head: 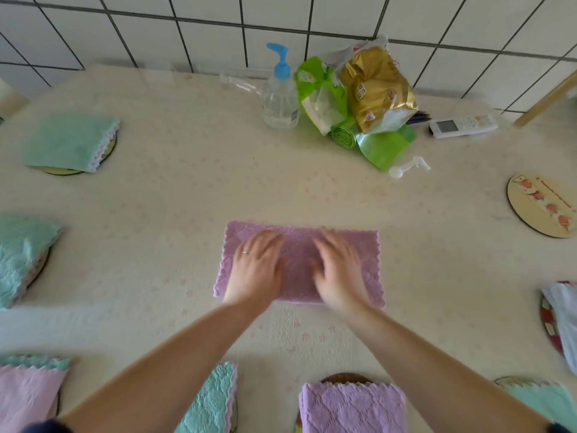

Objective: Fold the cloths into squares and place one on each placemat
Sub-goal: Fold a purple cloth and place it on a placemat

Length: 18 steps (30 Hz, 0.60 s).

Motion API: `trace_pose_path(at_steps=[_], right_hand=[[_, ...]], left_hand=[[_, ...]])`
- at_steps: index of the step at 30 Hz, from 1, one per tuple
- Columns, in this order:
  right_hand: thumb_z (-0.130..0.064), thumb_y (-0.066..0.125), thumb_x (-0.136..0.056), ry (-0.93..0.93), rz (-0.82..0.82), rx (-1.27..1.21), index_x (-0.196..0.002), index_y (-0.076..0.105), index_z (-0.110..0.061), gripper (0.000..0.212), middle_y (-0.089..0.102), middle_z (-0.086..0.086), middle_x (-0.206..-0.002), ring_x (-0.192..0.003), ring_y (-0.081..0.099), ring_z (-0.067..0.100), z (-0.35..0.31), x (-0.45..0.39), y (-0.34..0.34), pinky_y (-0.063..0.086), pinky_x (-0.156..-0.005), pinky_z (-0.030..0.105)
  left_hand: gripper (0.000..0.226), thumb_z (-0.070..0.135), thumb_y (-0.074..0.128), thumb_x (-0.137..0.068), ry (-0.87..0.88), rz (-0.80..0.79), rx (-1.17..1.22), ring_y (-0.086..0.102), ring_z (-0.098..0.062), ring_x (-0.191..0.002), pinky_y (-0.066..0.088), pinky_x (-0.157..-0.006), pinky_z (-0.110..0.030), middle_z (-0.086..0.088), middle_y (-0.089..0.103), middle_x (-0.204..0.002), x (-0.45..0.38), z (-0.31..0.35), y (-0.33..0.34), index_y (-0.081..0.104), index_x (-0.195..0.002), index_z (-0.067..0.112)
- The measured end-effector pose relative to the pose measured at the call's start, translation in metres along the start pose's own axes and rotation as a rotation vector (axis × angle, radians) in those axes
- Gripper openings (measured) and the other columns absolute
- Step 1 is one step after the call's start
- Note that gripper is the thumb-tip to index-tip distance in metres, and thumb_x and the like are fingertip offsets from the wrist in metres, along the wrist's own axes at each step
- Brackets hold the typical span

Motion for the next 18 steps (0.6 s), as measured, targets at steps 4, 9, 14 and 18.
trace_pose_path(at_steps=[4,9,14,18], right_hand=[[-0.021,0.044,-0.093,-0.078,-0.054,0.172,-0.139,0.04,-0.013,0.047,0.031,0.002,-0.152,-0.143,0.021,0.019,-0.015,0.002,0.03,0.014,-0.116,0.052],[-0.043,0.035,-0.091,-0.101,-0.037,0.357,-0.134,0.048,-0.015,0.053,0.046,0.006,-0.142,-0.134,0.04,0.022,0.0,0.007,0.028,0.031,-0.108,0.055],[-0.056,0.025,-0.091,-0.04,-0.057,0.439,-0.142,0.035,-0.018,0.064,0.033,0.006,-0.151,-0.142,0.024,0.021,0.029,0.017,0.017,0.018,-0.114,0.054],[-0.058,0.021,-0.09,0.042,-0.05,0.443,-0.144,0.03,-0.019,0.067,0.026,0.005,-0.154,-0.143,0.02,0.021,0.057,0.025,0.004,0.018,-0.114,0.055]], left_hand=[[0.068,0.03,0.066,-0.08,0.083,-0.151,-0.155,0.03,-0.021,-0.139,0.019,-0.116,-0.046,-0.005,0.043,-0.145,0.006,0.013,0.042,0.04,-0.139,0.008],[0.054,0.035,0.031,-0.092,0.068,-0.131,-0.239,0.034,-0.022,-0.138,0.023,-0.114,-0.048,-0.007,0.041,-0.146,0.005,0.005,0.036,0.043,-0.137,0.008],[0.067,0.052,0.025,-0.091,0.075,-0.145,-0.289,0.026,-0.022,-0.141,0.012,-0.117,-0.045,-0.007,0.031,-0.151,0.008,-0.012,0.029,0.035,-0.142,0.01],[0.071,0.057,0.023,-0.089,0.031,-0.127,-0.312,0.021,-0.02,-0.143,0.003,-0.115,-0.042,-0.006,0.028,-0.153,0.013,-0.032,0.017,0.032,-0.143,0.011]])
Point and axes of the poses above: each hand's wrist, its own x-axis away from the middle knuckle, its own y-axis out of the palm, z = x × y, the point moved 8 cm from there along -x, towards the middle knuckle
